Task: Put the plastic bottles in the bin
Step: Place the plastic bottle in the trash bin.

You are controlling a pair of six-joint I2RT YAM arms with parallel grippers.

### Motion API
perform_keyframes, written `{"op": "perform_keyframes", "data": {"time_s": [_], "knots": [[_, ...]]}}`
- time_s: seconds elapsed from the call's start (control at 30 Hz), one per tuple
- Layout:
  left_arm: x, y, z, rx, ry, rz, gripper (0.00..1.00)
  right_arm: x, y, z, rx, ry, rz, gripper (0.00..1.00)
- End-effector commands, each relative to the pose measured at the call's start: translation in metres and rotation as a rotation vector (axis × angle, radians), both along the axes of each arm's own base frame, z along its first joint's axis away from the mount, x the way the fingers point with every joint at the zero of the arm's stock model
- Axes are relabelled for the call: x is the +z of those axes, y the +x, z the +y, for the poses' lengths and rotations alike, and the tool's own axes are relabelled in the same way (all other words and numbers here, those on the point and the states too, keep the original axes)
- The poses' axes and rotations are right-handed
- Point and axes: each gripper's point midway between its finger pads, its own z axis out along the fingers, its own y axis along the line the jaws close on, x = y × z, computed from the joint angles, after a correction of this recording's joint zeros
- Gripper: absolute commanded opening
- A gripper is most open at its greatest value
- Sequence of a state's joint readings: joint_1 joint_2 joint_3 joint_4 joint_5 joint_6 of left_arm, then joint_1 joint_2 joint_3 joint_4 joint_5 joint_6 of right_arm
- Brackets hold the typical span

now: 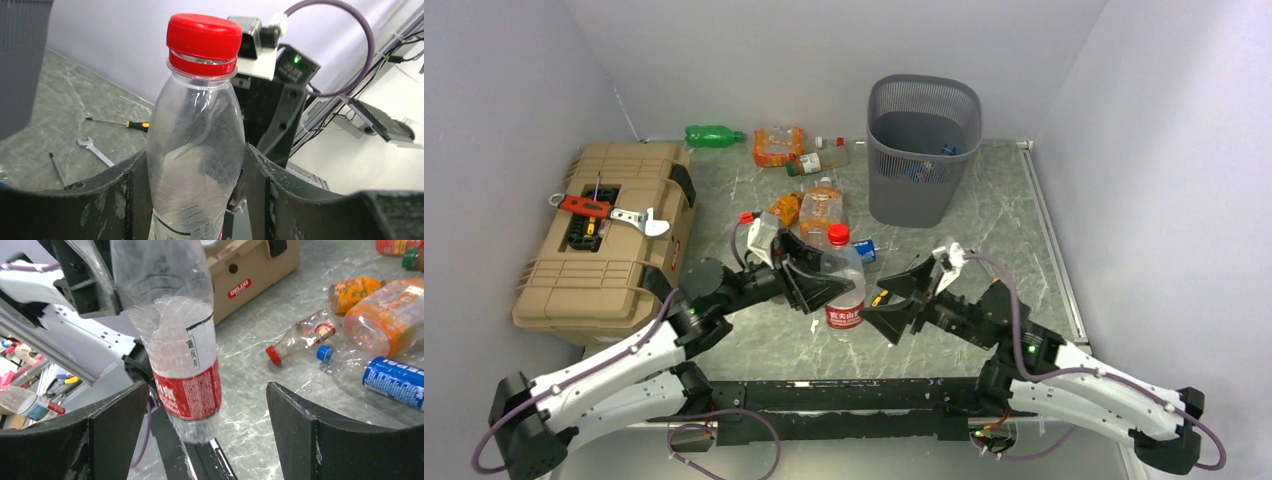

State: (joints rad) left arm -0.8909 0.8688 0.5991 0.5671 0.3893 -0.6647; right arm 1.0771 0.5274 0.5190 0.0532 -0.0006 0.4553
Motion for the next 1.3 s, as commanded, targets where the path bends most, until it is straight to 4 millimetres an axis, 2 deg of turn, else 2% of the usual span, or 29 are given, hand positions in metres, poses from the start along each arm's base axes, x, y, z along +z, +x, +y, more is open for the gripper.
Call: {"op": "perform_keyframes", "data": {"time_s": [0.0, 0.07, 0.1, 0.13, 0.27, 0.33, 0.43, 0.57, 0.63, 0.83, 1.0, 1.03, 1.27], "knots": [[0.009, -0.002, 0.018, 0.071, 0.077, -0.098, 0.24, 0.029, -0.012, -0.023, 0.005, -0.034, -0.039, 0.92], [0.013, -0.004, 0.026, 0.09, 0.129, -0.138, 0.22, 0.052, -0.015, -0.033, -0.001, -0.013, -0.07, 0.92], [0.008, -0.005, 0.029, 0.093, 0.181, -0.148, 0.21, 0.064, -0.014, -0.038, -0.019, -0.003, -0.083, 0.91], [0.017, -0.007, 0.034, 0.096, 0.201, -0.181, 0.2, 0.076, -0.013, -0.041, -0.036, 0.003, -0.091, 0.91], [0.025, -0.013, 0.049, 0.087, 0.368, -0.324, 0.19, 0.113, 0.003, -0.048, -0.137, 0.031, -0.072, 0.89], [0.025, -0.004, 0.06, 0.143, 0.464, -0.378, 0.14, 0.124, 0.013, -0.046, -0.185, 0.036, -0.048, 0.87], [0.015, 0.011, 0.076, 0.216, 0.595, -0.475, 0.13, 0.135, 0.025, -0.033, -0.213, 0.046, -0.033, 0.85], [-0.002, 0.013, 0.084, 0.242, 0.632, -0.519, 0.14, 0.132, 0.041, -0.014, -0.243, 0.067, -0.016, 0.82], [-0.005, 0.01, 0.09, 0.271, 0.589, -0.541, 0.14, 0.132, 0.047, -0.007, -0.254, 0.074, -0.012, 0.81], [-0.022, 0.009, 0.103, 0.343, 0.5, -0.546, 0.15, 0.123, 0.041, 0.035, -0.108, 0.007, -0.043, 0.81], [-0.031, 0.001, 0.093, 0.254, 0.486, -0.483, 0.15, 0.117, 0.042, 0.06, -0.054, 0.021, -0.039, 0.82], [-0.032, 0.003, 0.091, 0.252, 0.491, -0.472, 0.15, 0.122, 0.041, 0.064, -0.037, 0.044, -0.048, 0.82], [-0.042, 0.012, 0.087, 0.242, 0.513, -0.428, 0.15, 0.125, 0.029, 0.076, 0.045, 0.086, -0.071, 0.84]]}}
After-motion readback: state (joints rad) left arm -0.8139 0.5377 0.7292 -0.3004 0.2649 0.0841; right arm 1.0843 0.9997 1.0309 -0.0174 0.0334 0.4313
